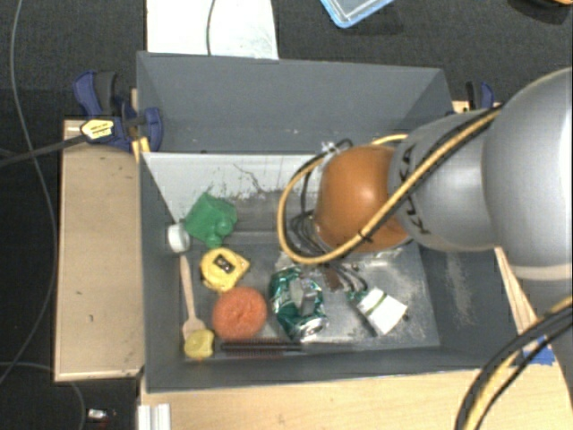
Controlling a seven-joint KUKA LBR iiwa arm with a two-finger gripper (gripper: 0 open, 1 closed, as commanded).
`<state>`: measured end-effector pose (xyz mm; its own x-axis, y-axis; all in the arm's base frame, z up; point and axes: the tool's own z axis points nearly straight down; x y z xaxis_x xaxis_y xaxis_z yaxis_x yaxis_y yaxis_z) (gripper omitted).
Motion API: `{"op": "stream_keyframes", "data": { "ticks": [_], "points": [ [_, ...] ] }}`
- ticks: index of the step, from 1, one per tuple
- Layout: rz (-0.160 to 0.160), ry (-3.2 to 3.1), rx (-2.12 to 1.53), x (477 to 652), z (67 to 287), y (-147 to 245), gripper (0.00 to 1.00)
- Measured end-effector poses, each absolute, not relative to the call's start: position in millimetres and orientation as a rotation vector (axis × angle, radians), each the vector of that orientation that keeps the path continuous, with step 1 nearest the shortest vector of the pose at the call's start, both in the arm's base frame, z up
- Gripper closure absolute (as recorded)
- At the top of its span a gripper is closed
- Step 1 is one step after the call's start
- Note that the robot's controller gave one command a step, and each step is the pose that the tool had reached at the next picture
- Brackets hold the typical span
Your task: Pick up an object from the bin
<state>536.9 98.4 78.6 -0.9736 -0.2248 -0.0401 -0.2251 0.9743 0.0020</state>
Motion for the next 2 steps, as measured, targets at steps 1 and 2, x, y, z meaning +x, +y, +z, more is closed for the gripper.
{"op": "stream_keyframes", "data": {
  "ticks": [1, 2],
  "points": [
    [0.007, 3.099, -0.352, 531.8, 112, 97, 1.00],
    [0.008, 3.090, -0.349, 534.2, 137, 98, 1.00]
  ]
}}
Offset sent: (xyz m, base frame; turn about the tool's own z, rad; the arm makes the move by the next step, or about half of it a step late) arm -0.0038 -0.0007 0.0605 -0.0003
